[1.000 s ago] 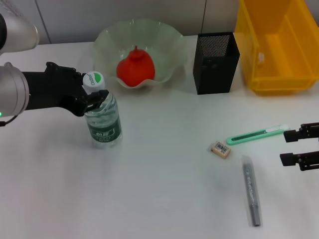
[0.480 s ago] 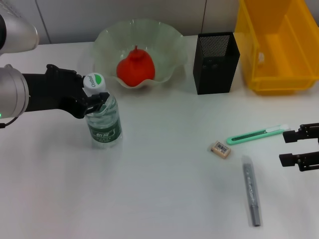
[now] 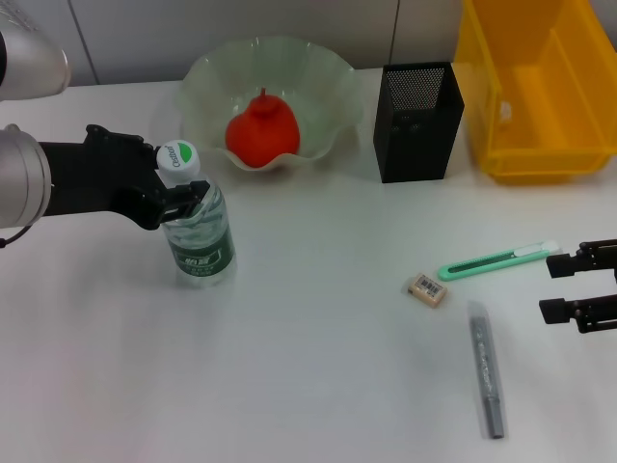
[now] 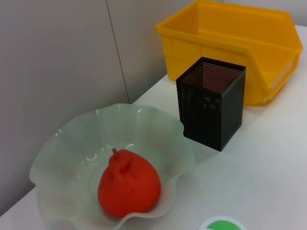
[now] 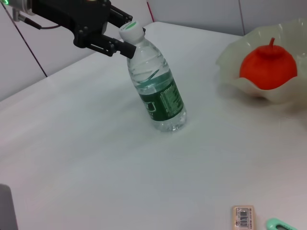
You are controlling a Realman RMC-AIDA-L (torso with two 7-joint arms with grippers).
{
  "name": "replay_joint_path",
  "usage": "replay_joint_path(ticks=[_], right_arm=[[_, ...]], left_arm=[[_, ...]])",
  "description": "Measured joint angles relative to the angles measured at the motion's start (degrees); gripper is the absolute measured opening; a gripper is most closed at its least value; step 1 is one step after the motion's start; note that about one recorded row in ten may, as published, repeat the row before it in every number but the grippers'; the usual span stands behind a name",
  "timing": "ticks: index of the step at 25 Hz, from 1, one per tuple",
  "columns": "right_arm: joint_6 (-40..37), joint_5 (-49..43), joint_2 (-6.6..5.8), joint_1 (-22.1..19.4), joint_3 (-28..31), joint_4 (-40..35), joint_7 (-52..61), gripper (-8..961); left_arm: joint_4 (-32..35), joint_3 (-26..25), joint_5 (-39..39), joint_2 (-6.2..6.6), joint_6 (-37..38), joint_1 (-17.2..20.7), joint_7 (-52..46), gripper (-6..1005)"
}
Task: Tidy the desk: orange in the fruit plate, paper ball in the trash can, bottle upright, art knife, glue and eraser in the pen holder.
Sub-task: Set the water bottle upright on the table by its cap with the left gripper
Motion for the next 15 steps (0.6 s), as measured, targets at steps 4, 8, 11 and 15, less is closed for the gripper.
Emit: replay_joint_path(ticks=[4,8,11,15], right_arm=[[0.0,0.0,0.03,0.1,0.0,0.0,0.0,682],[0.0,0.0,0.04,0.1,0.0,0.0,0.0,649],[-0.3,0.0,0.07,0.1,0.0,0.0,0.0,624],[-0.3,0.0,0.08,0.1,0.0,0.0,0.0,590]], left_arm=[[0.0,-0.1,0.3,-0.03,0.5,-0.2,-0.1,491],[0.1,-0.5,0.5,-0.04,1.1,-0.6,-0.7,515],[0.1,-0.7,0.8,0.0,1.6,-0.8,-0.9,549],[0.4,-0.9,1.0,0.0,1.6,-0.9,-0.8,719]])
